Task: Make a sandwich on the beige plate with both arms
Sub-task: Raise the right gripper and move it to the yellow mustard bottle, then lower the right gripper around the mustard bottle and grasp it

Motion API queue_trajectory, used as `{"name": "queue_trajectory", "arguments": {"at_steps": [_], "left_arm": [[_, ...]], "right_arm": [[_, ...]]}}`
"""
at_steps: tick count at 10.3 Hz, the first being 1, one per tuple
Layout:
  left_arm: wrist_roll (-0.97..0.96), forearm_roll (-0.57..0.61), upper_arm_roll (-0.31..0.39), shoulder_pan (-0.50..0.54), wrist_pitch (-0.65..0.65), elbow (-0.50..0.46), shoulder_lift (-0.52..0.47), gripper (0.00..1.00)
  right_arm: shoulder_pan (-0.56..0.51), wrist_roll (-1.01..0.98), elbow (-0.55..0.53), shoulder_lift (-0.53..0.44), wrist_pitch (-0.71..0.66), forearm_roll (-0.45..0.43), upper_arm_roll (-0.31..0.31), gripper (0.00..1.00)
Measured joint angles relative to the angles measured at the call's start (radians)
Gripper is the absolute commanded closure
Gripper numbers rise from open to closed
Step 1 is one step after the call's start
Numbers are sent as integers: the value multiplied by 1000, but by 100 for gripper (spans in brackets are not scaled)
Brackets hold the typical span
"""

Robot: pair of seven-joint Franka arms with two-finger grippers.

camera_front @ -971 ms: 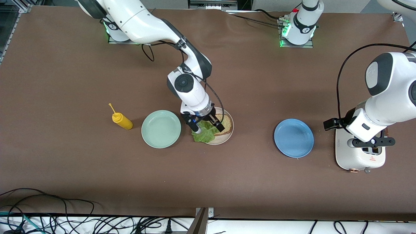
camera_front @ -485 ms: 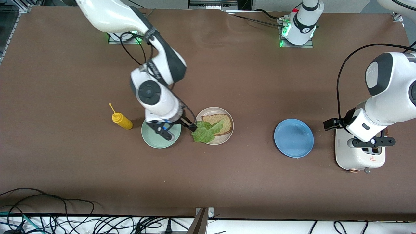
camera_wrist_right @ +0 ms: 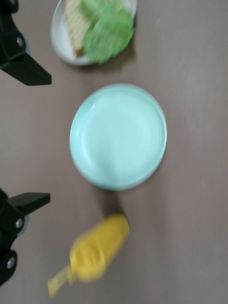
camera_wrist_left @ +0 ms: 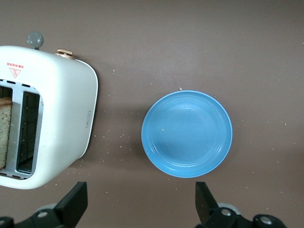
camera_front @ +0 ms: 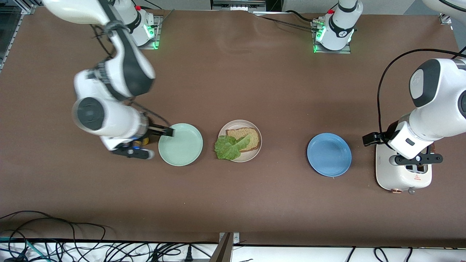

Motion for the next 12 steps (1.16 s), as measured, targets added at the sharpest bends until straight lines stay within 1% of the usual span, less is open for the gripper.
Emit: {"name": "queue_trajectory", "arguments": {"at_steps": [1,2,5,7,8,10,12], "left_arm": [[0,0,0,0,0,0,0,0],[0,0,0,0,0,0,0,0],[0,0,0,0,0,0,0,0],[0,0,0,0,0,0,0,0],[0,0,0,0,0,0,0,0],[0,0,0,0,0,0,0,0],[0,0,0,0,0,0,0,0]], "right_arm": [[-53,-136,0,-17,-40,-1,-11,0],[-86,-279,0,-31,-71,-1,-45,0],[-105,-730,-11,-48,-105,11,-202,0],[-107,-958,-42,-47,-101,86,-293,0],[-116,-1054,-62,-46,-95,123,-327,0],[-181,-1274,-104,-36,-73,202,-343,0],[-236,-1547,-139,8,-59,316,-344,0]]}}
